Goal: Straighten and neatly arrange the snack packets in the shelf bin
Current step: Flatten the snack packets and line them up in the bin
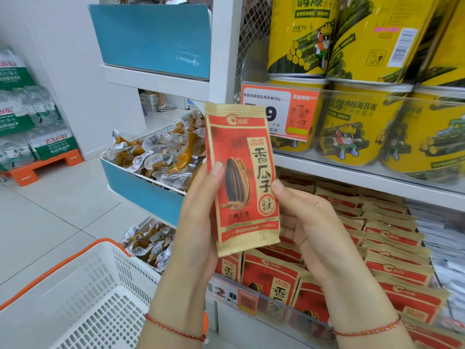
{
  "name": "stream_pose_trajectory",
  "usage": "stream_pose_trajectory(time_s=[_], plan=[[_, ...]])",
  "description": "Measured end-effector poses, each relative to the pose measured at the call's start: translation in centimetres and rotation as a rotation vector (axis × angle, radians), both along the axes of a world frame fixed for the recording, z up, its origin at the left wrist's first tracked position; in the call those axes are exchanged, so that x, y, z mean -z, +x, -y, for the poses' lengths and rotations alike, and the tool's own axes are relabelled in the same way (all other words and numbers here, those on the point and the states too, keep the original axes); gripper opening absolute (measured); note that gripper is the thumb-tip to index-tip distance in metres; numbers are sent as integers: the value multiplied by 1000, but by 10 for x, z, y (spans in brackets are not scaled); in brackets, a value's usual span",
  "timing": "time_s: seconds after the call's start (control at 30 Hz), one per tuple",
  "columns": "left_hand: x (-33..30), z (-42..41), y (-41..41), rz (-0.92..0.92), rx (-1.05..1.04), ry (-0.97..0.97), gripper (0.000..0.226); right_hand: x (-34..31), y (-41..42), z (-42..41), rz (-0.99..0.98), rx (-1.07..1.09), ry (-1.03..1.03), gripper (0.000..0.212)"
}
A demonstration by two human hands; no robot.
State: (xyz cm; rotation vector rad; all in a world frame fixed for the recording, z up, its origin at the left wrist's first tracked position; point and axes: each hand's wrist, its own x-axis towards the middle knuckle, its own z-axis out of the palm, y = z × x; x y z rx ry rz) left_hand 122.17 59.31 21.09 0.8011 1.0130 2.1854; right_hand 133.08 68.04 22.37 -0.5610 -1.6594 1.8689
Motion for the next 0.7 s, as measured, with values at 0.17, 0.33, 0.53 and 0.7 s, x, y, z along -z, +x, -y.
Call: stream_pose_trajectory(time_s=[0.17, 0.33, 0.53, 0.7], plan=[[-12, 1, -6, 15, 79, -164, 67, 2, -1, 3, 87, -120, 48, 33], [-11, 5, 2, -207, -77, -195, 26, 1, -1, 4, 65, 296, 483, 10], [-12, 7, 12, -616, -214, -236, 64, -19, 6, 17, -297, 326, 457, 13], [-9, 8, 19, -686, -171, -279, 63, -22, 10, 15, -325, 299, 408, 10]])
